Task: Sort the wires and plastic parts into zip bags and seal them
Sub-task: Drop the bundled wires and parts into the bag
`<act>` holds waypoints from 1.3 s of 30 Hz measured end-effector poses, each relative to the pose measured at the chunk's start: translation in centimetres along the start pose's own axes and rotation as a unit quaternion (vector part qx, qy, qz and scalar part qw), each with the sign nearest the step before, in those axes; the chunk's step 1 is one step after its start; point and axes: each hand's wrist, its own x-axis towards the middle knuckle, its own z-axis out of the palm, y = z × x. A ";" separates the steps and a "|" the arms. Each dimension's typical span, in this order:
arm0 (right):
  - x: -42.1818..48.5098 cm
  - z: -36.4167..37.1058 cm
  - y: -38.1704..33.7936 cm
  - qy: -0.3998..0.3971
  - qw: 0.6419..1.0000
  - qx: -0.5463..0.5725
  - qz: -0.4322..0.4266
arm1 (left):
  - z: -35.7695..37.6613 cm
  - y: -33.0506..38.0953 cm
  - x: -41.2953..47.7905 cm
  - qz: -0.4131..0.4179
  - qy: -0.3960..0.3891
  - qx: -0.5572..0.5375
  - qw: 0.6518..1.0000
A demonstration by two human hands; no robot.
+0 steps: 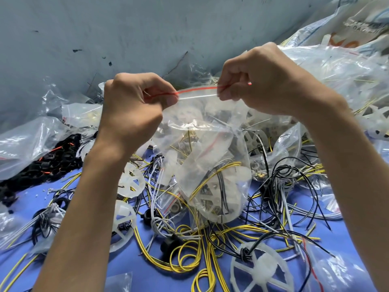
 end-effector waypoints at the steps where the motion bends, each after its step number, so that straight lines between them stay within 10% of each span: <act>1: 0.0 -0.1 0.1 0.001 1.000 0.003 -0.001 | 0.0 -0.1 0.0 0.000 0.003 0.003 1.000; 11: -0.1 -0.6 1.2 0.002 1.000 0.008 0.009 | -0.4 -1.5 0.3 -0.041 0.017 0.021 0.999; 20: 0.2 0.1 0.9 0.035 0.999 0.017 0.028 | -1.1 -1.9 -0.3 -0.126 -0.316 0.097 0.935; 26: -0.1 0.9 -0.3 -0.105 0.990 -0.090 -0.020 | 0.2 -1.1 -0.4 -0.051 -0.292 0.068 0.953; 39: -0.3 2.9 -1.7 -0.108 0.989 -0.089 -0.045 | 0.7 0.4 -0.3 0.052 -0.106 0.033 0.993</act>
